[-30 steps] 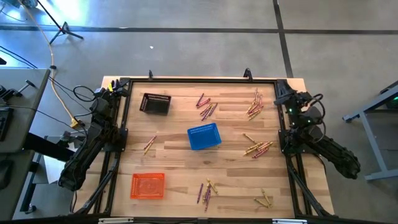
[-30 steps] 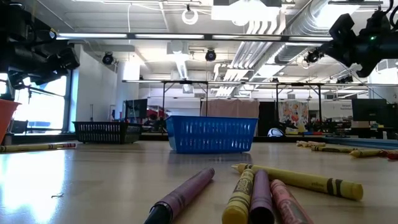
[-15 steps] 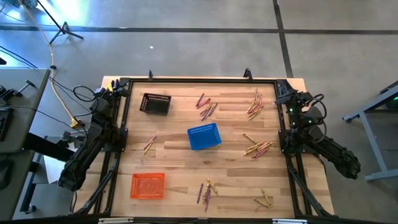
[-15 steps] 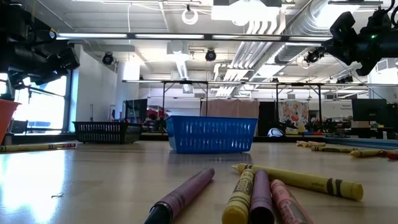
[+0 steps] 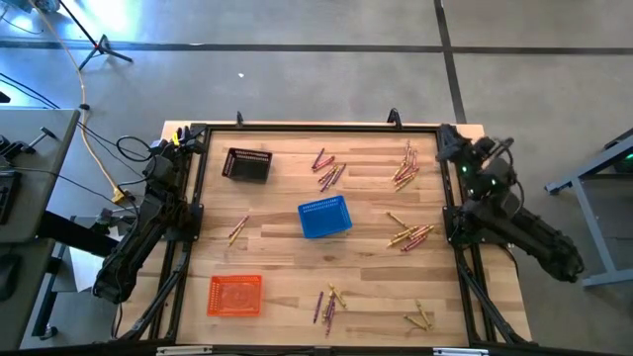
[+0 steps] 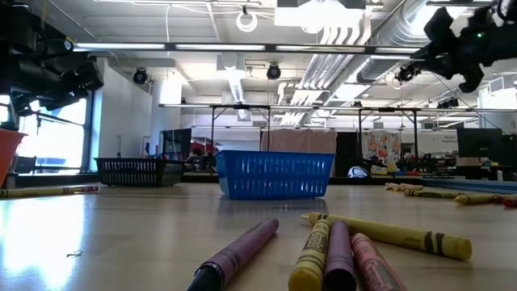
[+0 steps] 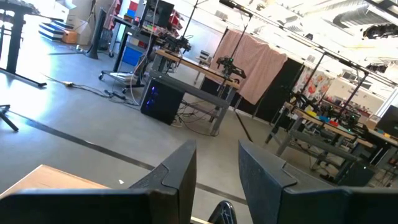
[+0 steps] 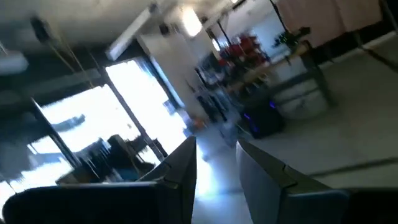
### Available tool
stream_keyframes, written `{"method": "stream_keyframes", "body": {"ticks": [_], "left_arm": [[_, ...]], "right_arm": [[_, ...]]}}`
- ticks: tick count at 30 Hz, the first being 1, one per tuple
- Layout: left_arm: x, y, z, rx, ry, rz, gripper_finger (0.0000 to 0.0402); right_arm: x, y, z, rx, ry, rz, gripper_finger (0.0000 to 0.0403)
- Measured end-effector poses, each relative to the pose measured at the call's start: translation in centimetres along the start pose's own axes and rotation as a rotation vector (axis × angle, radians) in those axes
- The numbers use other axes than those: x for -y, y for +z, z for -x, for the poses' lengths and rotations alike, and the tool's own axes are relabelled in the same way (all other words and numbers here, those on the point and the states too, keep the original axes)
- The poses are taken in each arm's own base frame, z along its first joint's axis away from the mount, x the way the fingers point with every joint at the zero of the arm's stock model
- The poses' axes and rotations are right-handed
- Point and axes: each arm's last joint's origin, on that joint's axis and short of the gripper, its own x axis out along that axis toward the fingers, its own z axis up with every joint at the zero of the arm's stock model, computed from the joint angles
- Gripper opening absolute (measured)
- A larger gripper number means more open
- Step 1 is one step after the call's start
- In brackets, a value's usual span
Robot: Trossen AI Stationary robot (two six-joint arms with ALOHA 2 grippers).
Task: Sort crayons
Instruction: Put the red crayon into the black basket
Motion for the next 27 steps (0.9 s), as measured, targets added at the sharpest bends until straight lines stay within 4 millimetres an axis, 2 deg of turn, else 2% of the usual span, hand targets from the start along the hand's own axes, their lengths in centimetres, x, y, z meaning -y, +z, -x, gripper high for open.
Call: {"method": "stream_keyframes", "body": {"ticks": [4,9,12,20,23,27], "left_arm": [[0.0,0.0,0.0,0.0,0.0,0.0,0.0104],[0.0,0.0,0.0,0.0,0.0,0.0,0.0104],[0.0,0.0,0.0,0.0,0.0,0.0,0.0104],[0.0,0.0,0.0,0.0,0.0,0.0,0.0104],[0.0,0.0,0.0,0.0,0.0,0.0,0.0104],[0.0,0.0,0.0,0.001,0.0,0.0,0.0104]], "right_arm": [[-1.5,1.8,-1.6,-0.207,-0.168,0.142,0.0099],[-3.1,2.3,-4.3,-0.476,-0.392,0.116,0.0099],[-4.0,1.9,-6.4,-0.629,-0.477,0.116,0.0099],[-6.0,0.4,-11.6,-0.932,-0.615,0.282,0.0099],[-5.6,-0.6,-12.9,-1.057,-0.678,0.283,0.0099],[-3.8,-2.8,-13.8,-1.216,-0.746,0.291,0.0099]]}}
